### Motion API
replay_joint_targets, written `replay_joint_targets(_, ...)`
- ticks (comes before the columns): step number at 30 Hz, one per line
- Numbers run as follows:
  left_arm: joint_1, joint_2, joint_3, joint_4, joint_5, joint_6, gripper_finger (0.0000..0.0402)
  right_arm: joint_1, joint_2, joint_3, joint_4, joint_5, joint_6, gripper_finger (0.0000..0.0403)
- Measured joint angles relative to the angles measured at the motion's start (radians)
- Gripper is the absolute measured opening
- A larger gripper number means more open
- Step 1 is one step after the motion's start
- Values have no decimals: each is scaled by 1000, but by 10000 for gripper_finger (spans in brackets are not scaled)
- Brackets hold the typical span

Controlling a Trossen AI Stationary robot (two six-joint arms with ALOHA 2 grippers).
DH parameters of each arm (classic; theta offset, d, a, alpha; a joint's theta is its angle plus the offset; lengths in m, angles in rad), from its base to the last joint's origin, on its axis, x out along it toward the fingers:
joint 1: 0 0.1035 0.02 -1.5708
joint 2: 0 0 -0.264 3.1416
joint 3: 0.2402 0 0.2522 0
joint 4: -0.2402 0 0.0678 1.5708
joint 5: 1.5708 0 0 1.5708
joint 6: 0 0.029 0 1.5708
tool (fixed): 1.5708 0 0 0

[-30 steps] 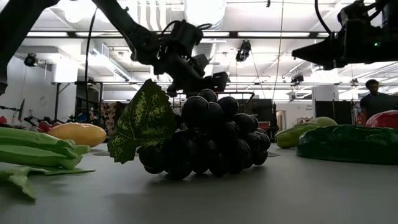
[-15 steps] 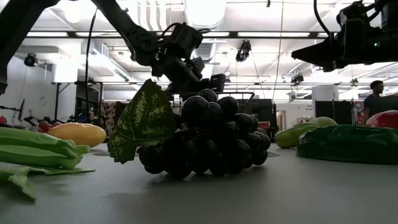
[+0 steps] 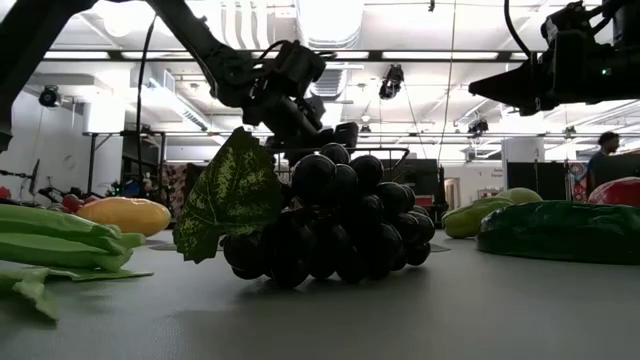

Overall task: Build produce basket
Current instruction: Put the left red chili pepper into the wire basket

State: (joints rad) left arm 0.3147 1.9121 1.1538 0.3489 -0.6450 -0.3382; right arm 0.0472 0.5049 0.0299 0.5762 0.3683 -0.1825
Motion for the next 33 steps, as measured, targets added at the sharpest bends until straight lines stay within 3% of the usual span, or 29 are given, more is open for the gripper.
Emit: replay_joint_targets(33, 5, -36, 0, -2, 24, 4, 215, 0, 0, 0, -4, 0, 0, 9)
